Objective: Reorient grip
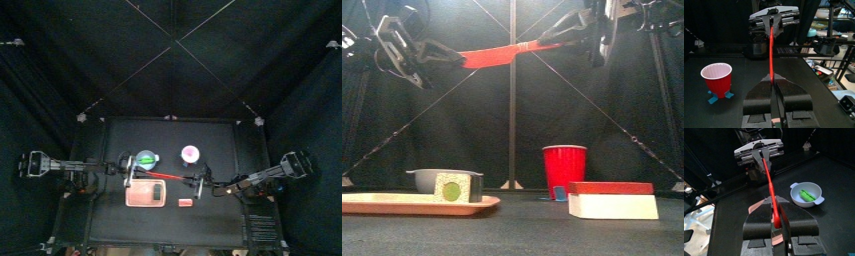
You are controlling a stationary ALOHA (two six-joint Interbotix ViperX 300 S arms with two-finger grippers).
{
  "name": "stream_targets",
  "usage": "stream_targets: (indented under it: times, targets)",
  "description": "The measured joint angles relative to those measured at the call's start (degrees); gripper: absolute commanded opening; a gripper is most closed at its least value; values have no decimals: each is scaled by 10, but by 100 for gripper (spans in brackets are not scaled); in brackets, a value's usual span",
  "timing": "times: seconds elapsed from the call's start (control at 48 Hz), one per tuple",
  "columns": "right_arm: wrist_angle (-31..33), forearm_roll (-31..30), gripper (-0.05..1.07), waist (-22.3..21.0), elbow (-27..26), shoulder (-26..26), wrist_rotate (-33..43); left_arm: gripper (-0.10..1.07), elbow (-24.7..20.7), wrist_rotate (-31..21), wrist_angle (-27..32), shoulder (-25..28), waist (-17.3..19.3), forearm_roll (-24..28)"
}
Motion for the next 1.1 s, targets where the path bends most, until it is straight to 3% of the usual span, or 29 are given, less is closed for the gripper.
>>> stream_targets:
  times: [0.146, 0.354, 0.521, 0.833, 0.979, 1.104]
  targets:
    - [-4, 7, 48, 0, 1, 1, 0, 35, 0, -1, 0, 0, 0, 0]
    - [-16, 18, 76, 1, 6, -9, 0, 35, 4, 0, 7, -2, 1, -1]
    - [-46, 52, 91, 8, 5, -29, -1, 35, 4, 0, 23, -2, 2, -4]
    - [-103, 203, 92, 2, -34, -56, -7, 35, 4, 1, 42, -3, 1, -13]
    - [-97, 251, 92, -2, -41, -53, -26, 35, 4, 0, 42, -4, 1, -14]
    - [-53, 312, 92, 1, -47, -40, -67, 35, 4, 0, 43, -3, 1, -14]
